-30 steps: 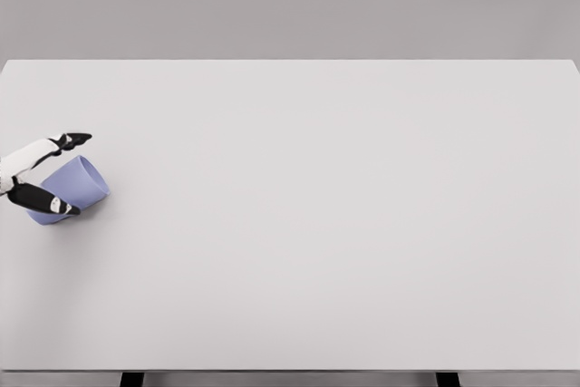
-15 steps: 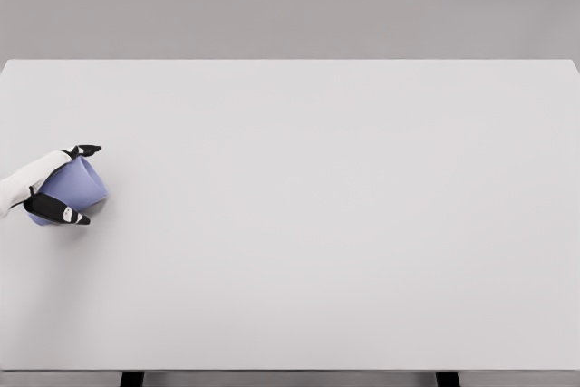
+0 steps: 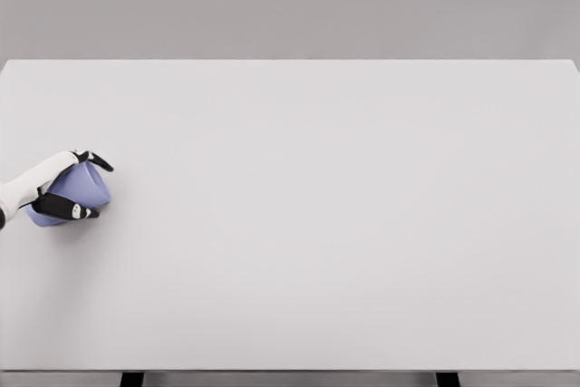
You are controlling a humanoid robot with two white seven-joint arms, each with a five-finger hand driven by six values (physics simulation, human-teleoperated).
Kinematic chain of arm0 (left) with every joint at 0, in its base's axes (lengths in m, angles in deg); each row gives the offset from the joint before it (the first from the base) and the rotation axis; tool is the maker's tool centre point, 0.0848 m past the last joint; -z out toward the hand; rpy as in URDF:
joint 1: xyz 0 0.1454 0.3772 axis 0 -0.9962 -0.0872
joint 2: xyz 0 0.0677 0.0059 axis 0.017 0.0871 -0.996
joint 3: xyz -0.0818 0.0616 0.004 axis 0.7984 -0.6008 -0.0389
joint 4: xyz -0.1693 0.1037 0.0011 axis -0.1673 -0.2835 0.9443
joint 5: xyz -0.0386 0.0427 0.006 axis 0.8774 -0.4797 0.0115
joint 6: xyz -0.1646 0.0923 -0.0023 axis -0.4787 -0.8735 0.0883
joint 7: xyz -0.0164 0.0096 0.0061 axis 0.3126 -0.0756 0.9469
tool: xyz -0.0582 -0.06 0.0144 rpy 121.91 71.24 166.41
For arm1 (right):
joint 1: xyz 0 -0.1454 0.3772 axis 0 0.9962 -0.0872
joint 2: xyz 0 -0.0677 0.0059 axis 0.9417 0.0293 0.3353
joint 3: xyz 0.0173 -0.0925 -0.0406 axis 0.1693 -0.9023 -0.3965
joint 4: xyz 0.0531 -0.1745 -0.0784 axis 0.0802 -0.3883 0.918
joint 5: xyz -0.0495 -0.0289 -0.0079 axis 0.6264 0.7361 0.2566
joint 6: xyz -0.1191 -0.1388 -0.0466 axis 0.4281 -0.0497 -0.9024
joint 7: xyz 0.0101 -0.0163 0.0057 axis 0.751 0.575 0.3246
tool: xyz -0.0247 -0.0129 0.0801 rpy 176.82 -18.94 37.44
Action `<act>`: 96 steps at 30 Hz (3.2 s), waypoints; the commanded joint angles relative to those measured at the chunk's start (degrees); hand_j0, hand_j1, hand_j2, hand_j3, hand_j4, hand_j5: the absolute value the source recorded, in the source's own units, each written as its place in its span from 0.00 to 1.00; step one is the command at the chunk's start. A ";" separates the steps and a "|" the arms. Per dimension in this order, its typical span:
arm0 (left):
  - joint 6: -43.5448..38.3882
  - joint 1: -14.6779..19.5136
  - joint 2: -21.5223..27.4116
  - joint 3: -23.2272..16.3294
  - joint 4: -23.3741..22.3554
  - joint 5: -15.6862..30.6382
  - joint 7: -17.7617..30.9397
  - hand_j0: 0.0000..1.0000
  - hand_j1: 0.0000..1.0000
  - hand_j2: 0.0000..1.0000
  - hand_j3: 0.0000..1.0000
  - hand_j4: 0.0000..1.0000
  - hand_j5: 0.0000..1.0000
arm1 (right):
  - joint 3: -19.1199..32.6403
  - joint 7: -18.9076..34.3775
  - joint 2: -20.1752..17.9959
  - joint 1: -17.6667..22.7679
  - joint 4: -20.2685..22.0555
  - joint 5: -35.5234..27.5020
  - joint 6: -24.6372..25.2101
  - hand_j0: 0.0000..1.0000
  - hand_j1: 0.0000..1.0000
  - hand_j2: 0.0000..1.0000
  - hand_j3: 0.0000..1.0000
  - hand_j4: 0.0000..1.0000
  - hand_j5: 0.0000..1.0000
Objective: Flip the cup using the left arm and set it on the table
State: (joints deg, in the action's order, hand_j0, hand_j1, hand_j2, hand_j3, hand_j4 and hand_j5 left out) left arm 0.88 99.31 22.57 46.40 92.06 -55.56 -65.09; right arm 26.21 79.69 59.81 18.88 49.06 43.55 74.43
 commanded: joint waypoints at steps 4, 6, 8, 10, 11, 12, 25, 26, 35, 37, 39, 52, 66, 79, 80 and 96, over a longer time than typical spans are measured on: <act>0.55 0.00 -0.08 -0.26 -0.03 1.26 -0.33 0.44 0.44 0.44 0.44 0.44 0.44 | 0.03 0.01 0.00 0.00 0.00 -0.03 0.00 1.00 1.00 1.00 1.00 1.00 1.00; 4.50 0.26 0.01 -0.09 -0.03 1.52 -0.42 0.44 0.44 0.44 0.44 0.44 0.44 | 0.03 0.01 0.00 0.00 0.00 0.06 0.00 1.00 1.00 1.00 1.00 1.00 1.00; 8.19 0.17 0.45 0.35 -0.21 4.59 -0.42 0.44 0.44 0.44 0.44 0.44 0.44 | 0.02 0.01 0.00 0.00 0.00 0.06 0.00 1.00 1.00 1.00 1.00 1.00 1.00; 11.36 0.17 1.15 0.79 -0.30 7.49 -0.33 0.45 0.45 0.45 0.45 0.45 0.45 | 0.02 0.01 0.00 0.00 0.00 0.06 0.00 1.00 1.00 1.00 1.00 1.00 1.00; 14.78 0.17 1.85 0.79 -0.56 11.27 -0.33 0.46 0.46 0.46 0.46 0.46 0.46 | 0.02 0.01 0.00 0.00 0.00 -0.03 0.00 1.00 1.00 1.00 1.00 1.00 1.00; 16.62 0.17 2.38 0.79 -0.56 12.84 -0.33 0.47 0.47 0.47 0.47 0.47 0.47 | 0.03 0.01 0.00 0.00 0.00 -0.03 0.00 1.00 1.00 1.00 1.00 1.00 1.00; 52.87 -0.36 1.16 -4.56 -7.94 36.76 19.95 0.54 0.54 0.54 0.54 0.54 0.54 | -0.06 0.01 0.00 0.00 0.00 -0.02 0.00 1.00 1.00 1.00 1.00 1.00 1.00; 52.87 2.01 -0.42 -6.15 -9.78 38.43 23.65 0.53 0.53 0.53 0.53 0.53 0.53 | -0.06 0.01 0.00 0.00 0.00 0.06 0.00 1.00 1.00 1.00 1.00 1.00 1.00; 52.58 25.31 -26.97 -12.83 -40.72 48.02 26.05 0.52 0.52 0.52 0.52 0.52 0.52 | -0.06 0.01 0.00 0.00 0.00 0.06 0.00 1.00 1.00 1.00 1.00 1.00 1.00; 52.67 25.49 -28.64 -12.48 -40.99 47.93 26.05 0.52 0.52 0.52 0.52 0.52 0.52 | 0.02 0.01 0.00 0.00 0.00 -0.03 0.00 1.00 1.00 1.00 1.00 1.00 1.00; 52.87 25.57 -31.01 -11.87 -41.16 47.67 26.05 0.52 0.52 0.52 0.52 0.52 0.52 | 0.03 0.01 0.00 0.00 0.00 -0.03 0.00 1.00 1.00 1.00 1.00 1.00 1.00; 52.87 25.49 -41.38 -10.02 -47.41 46.00 26.05 0.56 0.56 0.56 0.56 0.56 0.56 | -0.06 0.01 0.00 0.00 0.00 0.06 0.00 1.00 1.00 1.00 1.00 1.00 1.00; 52.87 23.64 -42.79 -10.37 -48.72 41.42 26.05 0.63 0.63 0.63 0.63 0.63 0.63 | -0.06 0.01 0.00 0.00 0.00 0.06 0.00 1.00 1.00 1.00 1.00 1.00 1.00; 52.87 23.11 -42.79 -10.28 -48.81 41.34 26.05 0.96 0.96 0.96 0.96 0.96 0.96 | -0.06 0.01 0.00 0.00 0.00 -0.03 0.00 1.00 1.00 1.00 1.00 1.00 1.00; 52.87 23.11 -42.79 -10.28 -48.81 41.34 26.05 1.00 1.00 1.00 1.00 1.00 1.00 | 0.02 0.01 0.00 0.00 0.00 -0.02 0.00 1.00 1.00 1.00 1.00 1.00 1.00; 52.87 23.11 -42.88 -10.28 -48.64 41.25 26.05 1.00 1.00 1.00 1.00 1.00 1.00 | -0.06 0.01 0.00 0.00 0.00 -0.03 0.00 1.00 1.00 1.00 1.00 1.00 1.00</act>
State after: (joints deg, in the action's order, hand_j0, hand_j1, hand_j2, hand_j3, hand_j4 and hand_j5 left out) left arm 53.73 122.42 -20.23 36.16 43.37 -14.45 -39.04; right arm 26.17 79.68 59.81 18.88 49.06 43.56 74.43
